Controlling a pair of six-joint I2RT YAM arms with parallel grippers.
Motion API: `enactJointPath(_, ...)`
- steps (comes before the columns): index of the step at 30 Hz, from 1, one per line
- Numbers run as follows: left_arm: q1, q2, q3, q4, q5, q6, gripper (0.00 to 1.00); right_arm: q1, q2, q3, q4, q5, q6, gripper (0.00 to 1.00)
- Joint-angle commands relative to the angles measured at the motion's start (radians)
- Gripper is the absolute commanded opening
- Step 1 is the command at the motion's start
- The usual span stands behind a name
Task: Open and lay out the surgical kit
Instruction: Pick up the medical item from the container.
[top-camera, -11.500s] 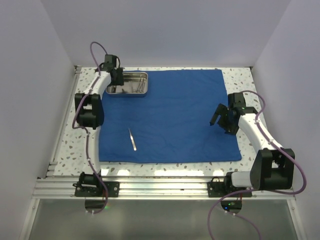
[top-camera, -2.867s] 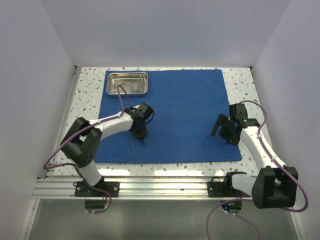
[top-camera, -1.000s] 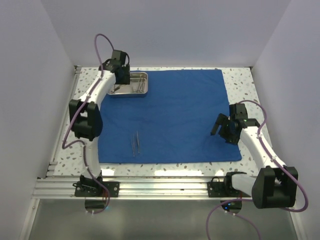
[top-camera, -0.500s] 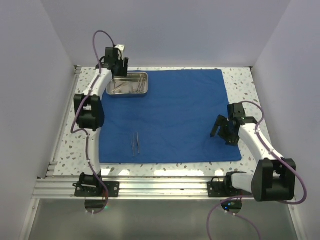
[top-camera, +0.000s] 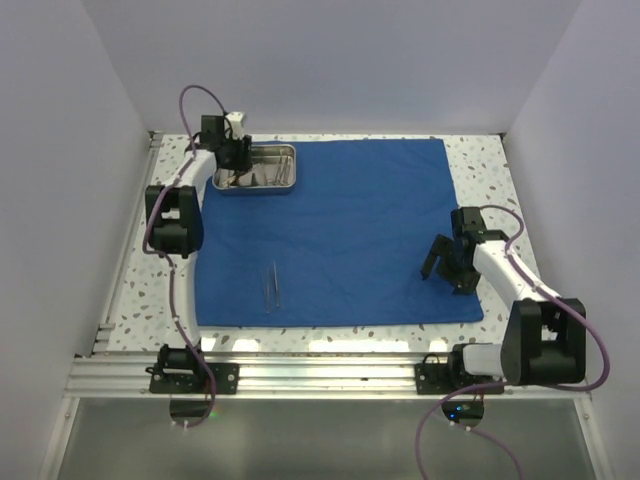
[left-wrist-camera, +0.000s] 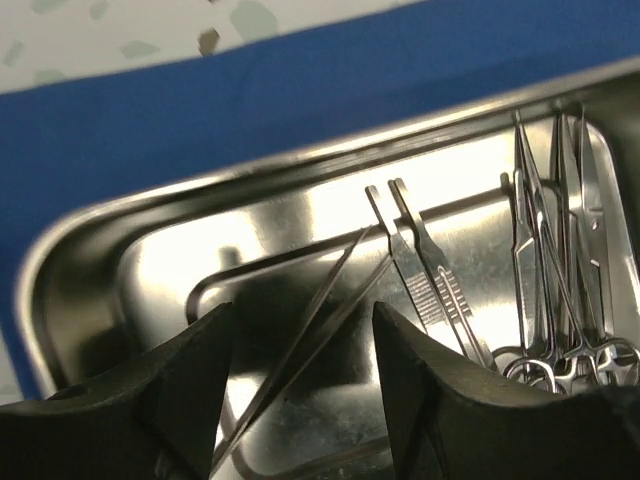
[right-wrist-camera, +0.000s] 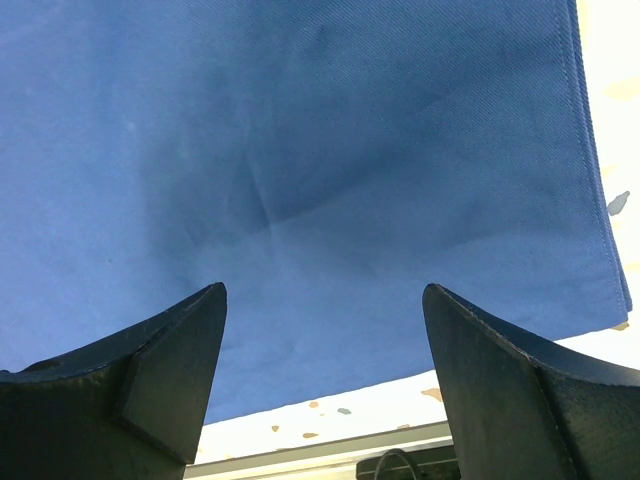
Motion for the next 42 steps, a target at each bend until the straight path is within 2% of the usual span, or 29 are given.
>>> enactJointPath(1,0.003,-0.109,-0.098,0.084,0.096,0.028,0.61,0.003,0.019,0.034,0.013,0.012,0.021,0.83)
enactJointPath(6,0.006,-0.149,-0.18,0.117,0.068,0.038,0.61,0.001,0.025,0.023,0.022,0.011,0.016,0.82)
enactJointPath(9,0.009,-0.127,-0.167,0.106,0.056,0.034,0.6,0.004,0.032,0.028,0.021,0.011,0.01,0.83)
enactJointPath(11,0.009,-0.106,-0.147,0.095,0.042,0.033,0.55,0.003,0.034,0.035,0.016,0.012,0.004,0.83)
enactJointPath(21,0.004,-0.066,-0.15,0.089,-0.058,0.044,0.51,0.003,0.026,0.04,0.008,0.022,-0.009,0.83)
enactJointPath(29,0.001,0.017,-0.043,0.04,-0.072,0.039,0.53,0.001,0.036,0.038,0.01,0.019,-0.007,0.83)
enactJointPath(32,-0.003,0.038,-0.034,0.029,-0.069,0.039,0.5,0.001,0.04,0.045,0.009,0.02,-0.005,0.83)
enactJointPath(35,-0.008,0.032,-0.064,0.032,-0.069,0.036,0.39,0.001,0.045,0.045,0.012,0.019,-0.004,0.82)
enactJointPath(36,-0.011,0.022,-0.072,0.035,-0.069,0.037,0.31,0.003,0.046,0.045,0.013,0.019,-0.002,0.83)
enactJointPath(39,-0.02,-0.001,-0.101,0.043,-0.061,0.036,0.2,0.003,0.049,0.042,0.018,0.015,0.001,0.83)
enactJointPath(40,-0.023,-0.005,-0.106,0.045,-0.059,0.033,0.08,0.001,0.049,0.04,0.019,0.015,0.001,0.82)
enactJointPath(42,-0.025,-0.012,-0.115,0.042,-0.07,0.027,0.0,0.003,0.051,0.038,0.024,0.011,0.002,0.83)
